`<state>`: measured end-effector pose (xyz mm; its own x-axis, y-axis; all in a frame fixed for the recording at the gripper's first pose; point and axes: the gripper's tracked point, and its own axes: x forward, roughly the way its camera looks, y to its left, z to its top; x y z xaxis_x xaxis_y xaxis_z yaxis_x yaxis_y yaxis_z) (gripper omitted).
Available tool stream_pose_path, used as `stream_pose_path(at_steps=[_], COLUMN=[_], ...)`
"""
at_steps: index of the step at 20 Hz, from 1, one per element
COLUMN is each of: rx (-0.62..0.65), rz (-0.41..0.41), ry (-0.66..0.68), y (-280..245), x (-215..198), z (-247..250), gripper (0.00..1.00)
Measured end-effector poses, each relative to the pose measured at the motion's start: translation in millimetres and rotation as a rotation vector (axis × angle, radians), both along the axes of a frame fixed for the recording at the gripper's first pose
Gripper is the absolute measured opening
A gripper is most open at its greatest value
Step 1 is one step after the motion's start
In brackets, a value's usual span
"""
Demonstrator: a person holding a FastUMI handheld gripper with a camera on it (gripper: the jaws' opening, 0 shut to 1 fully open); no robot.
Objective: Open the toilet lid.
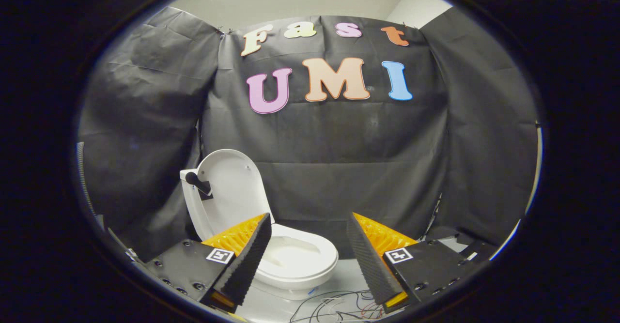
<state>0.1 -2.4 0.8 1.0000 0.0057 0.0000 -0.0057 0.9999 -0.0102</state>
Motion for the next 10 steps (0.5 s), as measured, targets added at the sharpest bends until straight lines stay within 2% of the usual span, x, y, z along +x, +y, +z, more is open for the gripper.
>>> stream_pose_path(at_steps=[10], rx=[0.000], rz=[0.000], ry=[0.001], y=[0.2], x=[0.9], z=[-1.1], gripper=[0.97])
